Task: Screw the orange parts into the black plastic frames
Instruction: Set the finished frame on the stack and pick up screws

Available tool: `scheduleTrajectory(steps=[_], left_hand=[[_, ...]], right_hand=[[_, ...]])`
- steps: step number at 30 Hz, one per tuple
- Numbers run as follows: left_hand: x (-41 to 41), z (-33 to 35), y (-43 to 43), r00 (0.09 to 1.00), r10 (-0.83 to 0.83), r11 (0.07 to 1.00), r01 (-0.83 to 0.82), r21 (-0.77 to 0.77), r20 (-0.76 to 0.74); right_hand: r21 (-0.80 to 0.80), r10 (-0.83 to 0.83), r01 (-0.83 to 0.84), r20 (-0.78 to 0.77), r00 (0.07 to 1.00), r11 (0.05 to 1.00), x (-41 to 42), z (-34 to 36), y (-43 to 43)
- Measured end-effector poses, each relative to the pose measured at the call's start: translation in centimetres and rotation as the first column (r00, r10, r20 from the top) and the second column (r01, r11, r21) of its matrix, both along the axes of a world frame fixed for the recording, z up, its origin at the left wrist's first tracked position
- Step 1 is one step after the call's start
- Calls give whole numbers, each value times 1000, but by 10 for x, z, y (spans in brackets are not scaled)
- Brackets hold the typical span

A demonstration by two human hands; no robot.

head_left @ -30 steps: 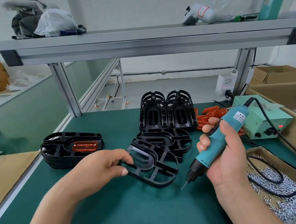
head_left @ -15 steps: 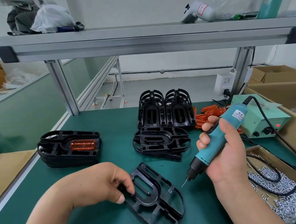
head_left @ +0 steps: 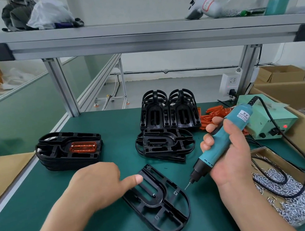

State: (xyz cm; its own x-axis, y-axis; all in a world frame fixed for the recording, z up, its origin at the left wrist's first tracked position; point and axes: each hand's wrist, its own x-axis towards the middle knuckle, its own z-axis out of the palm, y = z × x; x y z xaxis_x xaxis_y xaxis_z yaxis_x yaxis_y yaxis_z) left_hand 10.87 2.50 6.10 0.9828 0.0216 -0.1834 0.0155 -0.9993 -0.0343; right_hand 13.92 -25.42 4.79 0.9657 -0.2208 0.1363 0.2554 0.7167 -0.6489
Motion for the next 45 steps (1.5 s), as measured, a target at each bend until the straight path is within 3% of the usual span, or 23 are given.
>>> scheduleTrajectory(steps=[5, 11, 20, 25, 29, 34, 45], left_hand=[[1, -9, -21, 997, -41, 999, 39, 37, 64], [4, -12, -28, 987, -98, 990, 110, -89, 125], [-6, -23, -74, 876, -392, 874, 450, -185, 279], [-5, -19, -67, 867, -337, 852, 447, -273, 367], [2, -9, -30, 928, -262, 850, 351, -391, 264], [5, -9, -14, 941, -315, 876, 338, -344, 121], [0, -4, -40, 921, -348, 847, 388, -364, 173]], right_hand=[[0, -4, 4, 10, 1000, 1000, -2, 1, -1], [4, -12, 12, 42, 999, 1000, -4, 6, -4], [28, -43, 41, 70, 997, 999, -4, 13, -13], [63, -63, 59, 57, 996, 996, -3, 14, -17], [95, -89, 82, 62, 994, 992, -5, 16, -21], [144, -138, 126, 76, 987, 981, -6, 21, -37], [293, -301, 279, 32, 953, 914, -2, 26, -86]])
